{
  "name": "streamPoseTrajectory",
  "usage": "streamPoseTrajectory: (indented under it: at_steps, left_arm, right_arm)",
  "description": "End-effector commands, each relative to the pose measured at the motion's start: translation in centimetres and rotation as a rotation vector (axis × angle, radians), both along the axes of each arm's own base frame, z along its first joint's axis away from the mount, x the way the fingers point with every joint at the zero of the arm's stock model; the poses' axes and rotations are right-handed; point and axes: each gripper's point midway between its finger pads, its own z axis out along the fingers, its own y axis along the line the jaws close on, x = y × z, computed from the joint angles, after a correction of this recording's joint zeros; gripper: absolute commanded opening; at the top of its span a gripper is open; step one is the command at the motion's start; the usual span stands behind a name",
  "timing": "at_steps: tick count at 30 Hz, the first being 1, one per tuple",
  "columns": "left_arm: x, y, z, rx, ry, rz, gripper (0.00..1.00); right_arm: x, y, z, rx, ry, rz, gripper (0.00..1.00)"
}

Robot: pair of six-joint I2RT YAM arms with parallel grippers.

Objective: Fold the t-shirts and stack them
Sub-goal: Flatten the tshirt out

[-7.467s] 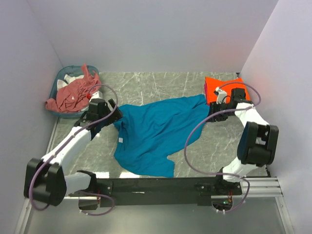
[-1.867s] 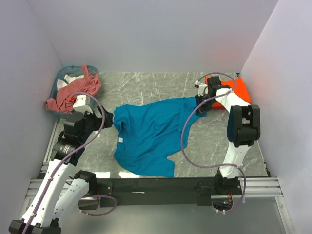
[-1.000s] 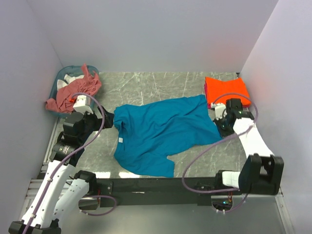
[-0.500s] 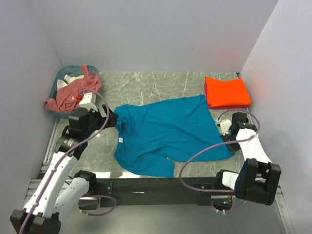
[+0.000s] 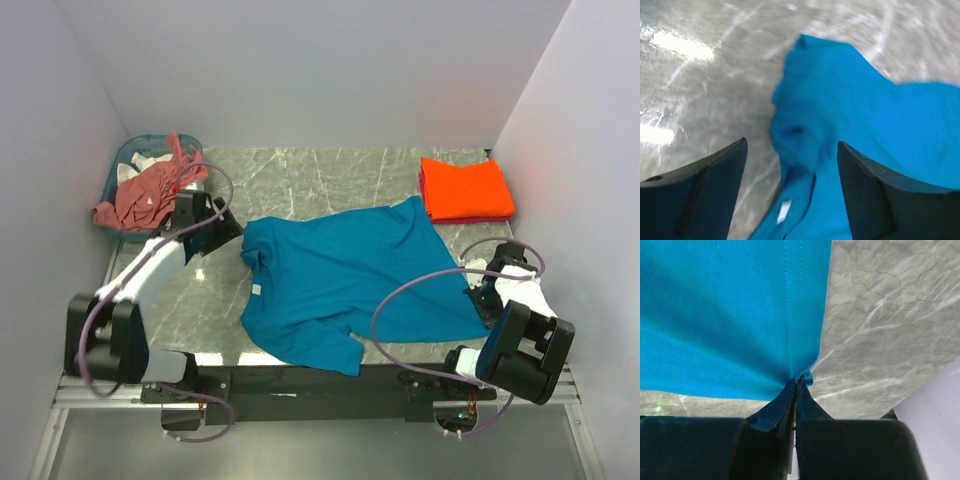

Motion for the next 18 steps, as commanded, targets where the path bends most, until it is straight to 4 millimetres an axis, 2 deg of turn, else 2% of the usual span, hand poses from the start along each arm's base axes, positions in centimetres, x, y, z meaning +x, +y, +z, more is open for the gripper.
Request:
streamPoseTrajectory:
  at_steps: [1,2,3,5,6,9,11,13,16,18]
  left_arm:
    - [3.6,-0.5,0.4,-0.089,-0.014,0.051,0.76]
    - [4.0,-0.7,-0.2,-0.093,0.002,0.047,0.74]
    - [4.4,-0.8,-1.8,-0.095,0.040,0.049,0.73]
    - [4.8,-1.4,-2.6,-0.112,0.070,0.028,0.72]
    - [4.9,-1.6,-4.0,-0.115,0.106,0.023,0.72]
    - [5.1,-2.2,-5.3,-0.130,0.133,-0.012,0.71]
    - [5.2,-2.4,-5.6,-0.129,0.135,-0.027,0.72]
    - [5.1,-2.4,-5.8,-0.121,0.128,-0.041,0.72]
    - [4.9,-2.2,-5.5,-0.112,0.104,-0.049,0.76]
    - [4.8,-2.2,-5.0,-0.109,0.084,-0.051,0.79]
  right_arm:
    - [0.6,-0.6,-0.2,0.013,-0.017,0.030,0.05]
    - [0.9,-0.7,0.1,0.020,-0.025,0.033,0.12]
    - [0.9,-0.3,0.2,0.051,-0.034,0.028,0.16]
    - [1.7,-0.2,1.2,0.069,-0.070,0.039,0.28]
    - [2.0,0.0,1.6,0.082,-0.081,0.043,0.30]
    - [2.8,1.1,3.3,0.145,-0.122,0.063,0.40]
    - [4.0,1.7,4.9,0.179,-0.182,0.083,0.46]
    - [4.4,2.4,5.9,0.212,-0.211,0.097,0.51]
    - [6.1,3.7,8.2,0.291,-0.286,0.126,0.53]
    - [6.7,5.7,9.0,0.410,-0.312,0.142,0.53]
